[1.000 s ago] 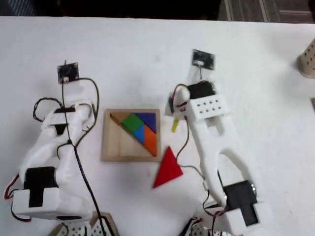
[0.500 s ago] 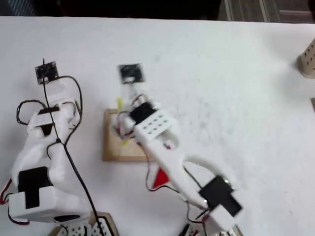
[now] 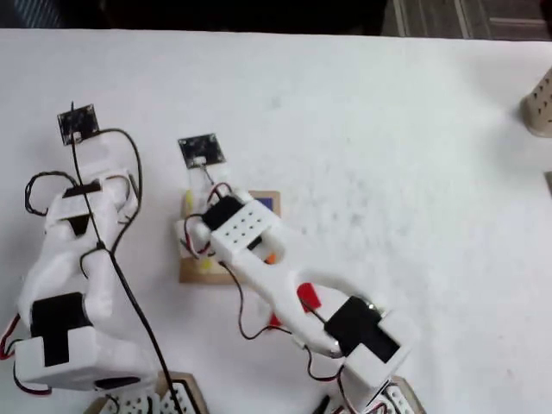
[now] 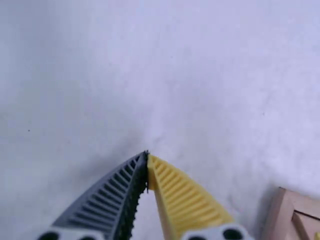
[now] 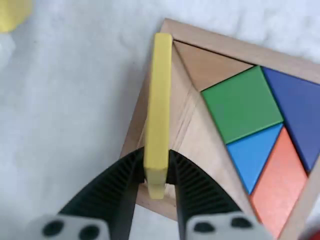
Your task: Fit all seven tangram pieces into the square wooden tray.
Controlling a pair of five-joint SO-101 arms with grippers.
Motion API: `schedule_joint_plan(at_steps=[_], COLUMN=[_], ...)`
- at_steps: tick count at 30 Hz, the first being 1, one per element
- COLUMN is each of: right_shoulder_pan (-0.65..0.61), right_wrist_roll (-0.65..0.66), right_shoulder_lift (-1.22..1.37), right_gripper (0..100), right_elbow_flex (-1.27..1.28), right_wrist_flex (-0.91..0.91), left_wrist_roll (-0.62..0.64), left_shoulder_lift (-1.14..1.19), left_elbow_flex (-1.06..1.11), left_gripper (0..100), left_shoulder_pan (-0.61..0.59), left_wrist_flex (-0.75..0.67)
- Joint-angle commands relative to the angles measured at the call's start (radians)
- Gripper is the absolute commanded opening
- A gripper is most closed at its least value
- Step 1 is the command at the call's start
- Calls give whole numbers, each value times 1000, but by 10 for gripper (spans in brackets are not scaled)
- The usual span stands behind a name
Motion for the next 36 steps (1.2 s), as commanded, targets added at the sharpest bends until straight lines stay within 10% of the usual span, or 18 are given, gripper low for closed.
schedule_joint_plan(at_steps=[1, 8, 24, 36], right_shoulder_pan=[-8, -10, 315, 533], right_wrist_roll=[14, 9, 11, 94], right_shoulder_lift=[-24, -28, -404, -349], right_gripper=[96, 282, 25, 17], right_elbow_flex=[-28, -32, 15, 224], right_wrist_flex=[-5, 105, 329, -35], left_wrist_roll=[12, 12, 3, 11], left_shoulder_lift=[-4, -4, -21, -479], left_elbow_flex=[-52, -51, -23, 307], left_gripper=[23, 23, 22, 22], left_shoulder_pan=[-10, -10, 76, 340], left_wrist_flex=[5, 5, 3, -2])
